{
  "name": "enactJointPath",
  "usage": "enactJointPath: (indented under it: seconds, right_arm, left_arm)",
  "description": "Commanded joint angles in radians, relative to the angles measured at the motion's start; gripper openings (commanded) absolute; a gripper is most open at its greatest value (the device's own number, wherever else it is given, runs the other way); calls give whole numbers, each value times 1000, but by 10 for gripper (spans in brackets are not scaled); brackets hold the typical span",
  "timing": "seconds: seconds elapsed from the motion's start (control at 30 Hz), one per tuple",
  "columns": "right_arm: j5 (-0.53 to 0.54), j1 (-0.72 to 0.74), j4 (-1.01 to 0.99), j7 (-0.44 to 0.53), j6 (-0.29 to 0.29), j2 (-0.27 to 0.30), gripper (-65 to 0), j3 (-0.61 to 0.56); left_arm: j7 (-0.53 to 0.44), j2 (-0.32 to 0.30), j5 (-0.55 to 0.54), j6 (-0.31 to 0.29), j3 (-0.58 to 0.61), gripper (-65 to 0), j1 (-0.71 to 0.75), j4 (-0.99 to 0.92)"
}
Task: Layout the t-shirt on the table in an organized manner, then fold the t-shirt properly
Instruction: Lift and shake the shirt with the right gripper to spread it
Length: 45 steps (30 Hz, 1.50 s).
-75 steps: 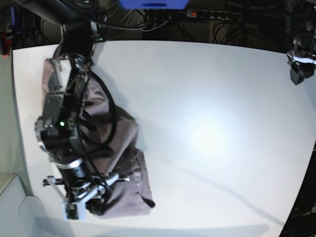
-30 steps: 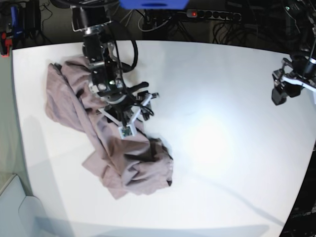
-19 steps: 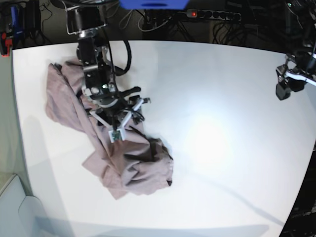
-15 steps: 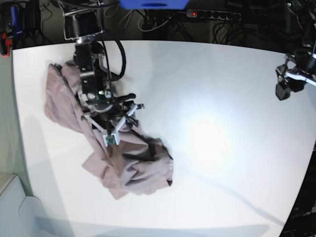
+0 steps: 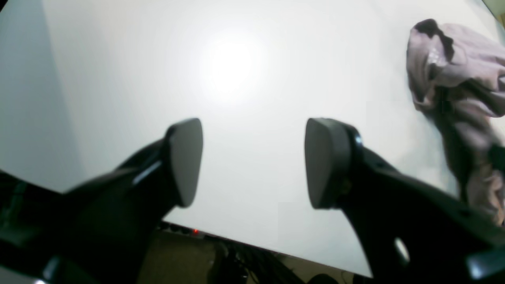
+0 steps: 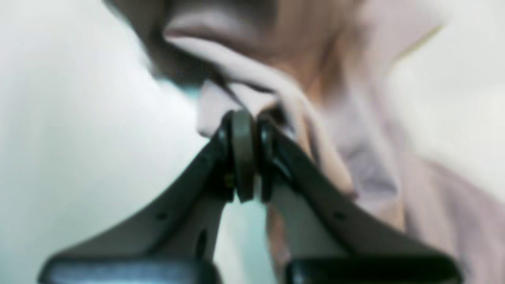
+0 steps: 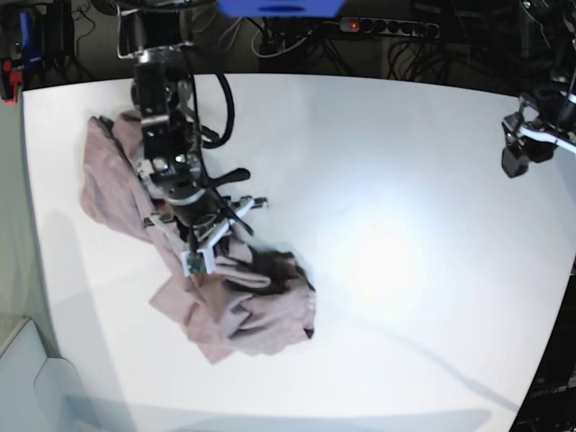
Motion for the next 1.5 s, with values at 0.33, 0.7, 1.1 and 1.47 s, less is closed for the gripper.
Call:
enactJointPath:
  seconds: [0.33, 0.7, 1.1, 1.47]
  right_arm:
    - [15, -113, 321, -227, 285, -116, -650, -395]
    - [9, -146, 191, -245, 291, -116, -456, -532]
    - [12, -93, 289, -253, 294, -60, -344, -371]
    - [14, 198, -145, -241, 291, -61, -344, -53]
  left_arm:
    - [-15, -12, -15, -2, -5, -255, 1, 15]
    - [-15, -12, -15, -2, -6, -255, 4, 15]
    - [-12, -12, -15, -2, -6, -255, 4, 17]
    - [-17, -12, -17, -2, -6, -255, 25, 18]
